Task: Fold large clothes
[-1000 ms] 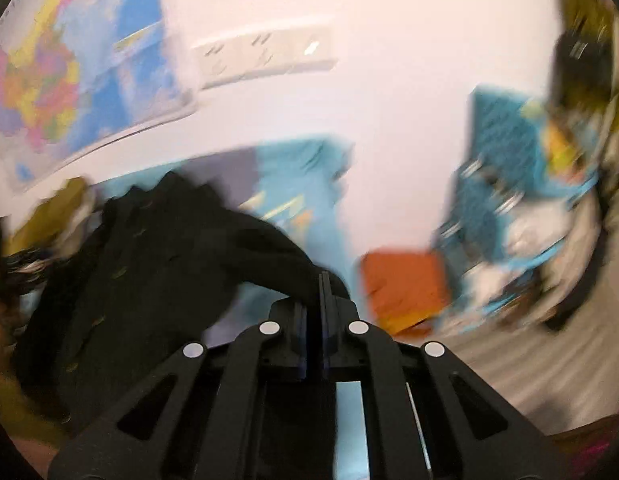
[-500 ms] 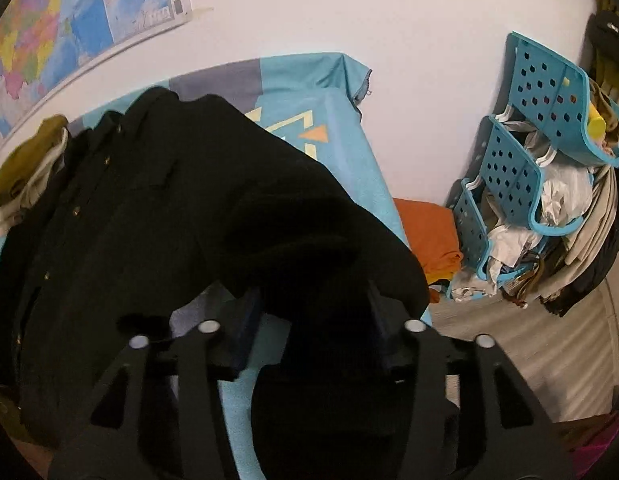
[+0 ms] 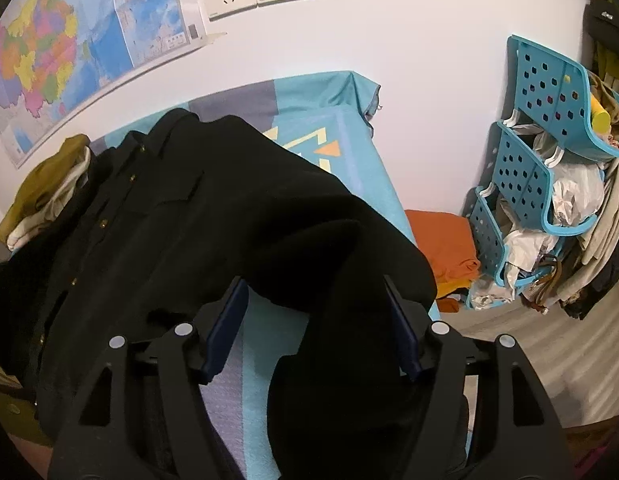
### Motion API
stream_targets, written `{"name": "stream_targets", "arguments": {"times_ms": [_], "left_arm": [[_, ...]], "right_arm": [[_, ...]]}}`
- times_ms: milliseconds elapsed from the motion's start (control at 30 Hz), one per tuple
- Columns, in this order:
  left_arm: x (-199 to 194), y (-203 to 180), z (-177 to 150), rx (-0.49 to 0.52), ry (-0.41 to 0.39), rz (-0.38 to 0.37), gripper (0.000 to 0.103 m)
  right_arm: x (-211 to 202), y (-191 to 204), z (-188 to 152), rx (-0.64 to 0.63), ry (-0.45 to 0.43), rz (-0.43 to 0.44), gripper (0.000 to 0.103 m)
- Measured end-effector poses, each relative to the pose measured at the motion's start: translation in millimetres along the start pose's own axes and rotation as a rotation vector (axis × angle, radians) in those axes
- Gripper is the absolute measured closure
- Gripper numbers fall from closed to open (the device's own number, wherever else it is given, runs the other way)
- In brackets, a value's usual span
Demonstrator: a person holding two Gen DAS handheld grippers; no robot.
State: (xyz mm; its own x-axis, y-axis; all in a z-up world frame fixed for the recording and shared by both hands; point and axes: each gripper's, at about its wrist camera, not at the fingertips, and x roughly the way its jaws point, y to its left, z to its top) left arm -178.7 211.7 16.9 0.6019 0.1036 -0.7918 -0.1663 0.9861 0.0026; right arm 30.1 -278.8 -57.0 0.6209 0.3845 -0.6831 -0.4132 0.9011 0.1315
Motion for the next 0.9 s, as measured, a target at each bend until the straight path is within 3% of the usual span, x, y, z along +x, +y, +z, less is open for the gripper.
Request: {"name": "stream_targets", "arguments": {"times_ms": [133,200,267,333,367,433,467,500,633,700,733,767,833,867,900], "left_arm": [[2,30,2,-0.049,0.010,0.265,0.097],[13,36,-1,-0.046,0.040,0.401,0.091],[20,38,-7,-0.075,0.078,0.358,0.089],[19,43,-10,-0.154,0.086,0.200,0.086],[12,44,-13,-0.183,0.064,0.089,0.078],[-1,44,-19,-0.188,0.016,-0.024,0.061],[-8,42,-22,-0.177,0.001,-0.040,0.048],[-16,36,-27,-0.150,-0.016,-0.040,0.041],[-18,12,-46,-0.080,0.043,-0.068,0.032],[-3,8,-56,-0.069,0.101,-0.061,0.033],[7,7,-59,-0.075,0.131,-0.067,0.039],[13,6,-59,-0.084,0.143,-0.078,0.057],[19,12,-57,-0.122,0.141,-0.064,0.080],[18,17,-53,-0.135,0.130,-0.058,0.094],[14,28,-49,-0.165,0.108,-0.070,0.094]], "right_arm": [[2,-3,-1,0.016,-0.005,0.016,0.035],[3,-3,-2,0.021,-0.004,0.018,0.034],[3,-5,-3,0.025,-0.006,0.018,0.031],[1,-7,-6,0.031,-0.011,0.021,0.025],[-1,-9,-8,0.033,-0.014,0.019,0.025],[-5,-13,-13,0.038,-0.020,0.008,0.019],[-8,-16,-15,0.043,-0.021,-0.002,0.018],[-11,-20,-19,0.047,-0.022,-0.008,0.016],[-19,-34,-35,0.064,-0.027,-0.026,0.008],[-14,-41,-44,0.082,-0.008,-0.035,0.008],[-12,-43,-47,0.087,-0.001,-0.034,0.015],[-11,-44,-49,0.082,0.002,-0.023,0.026],[-11,-43,-49,0.055,0.005,-0.012,0.064],[-13,-43,-47,0.040,0.003,-0.010,0.076],[-17,-44,-43,0.039,-0.003,-0.003,0.089]]}}
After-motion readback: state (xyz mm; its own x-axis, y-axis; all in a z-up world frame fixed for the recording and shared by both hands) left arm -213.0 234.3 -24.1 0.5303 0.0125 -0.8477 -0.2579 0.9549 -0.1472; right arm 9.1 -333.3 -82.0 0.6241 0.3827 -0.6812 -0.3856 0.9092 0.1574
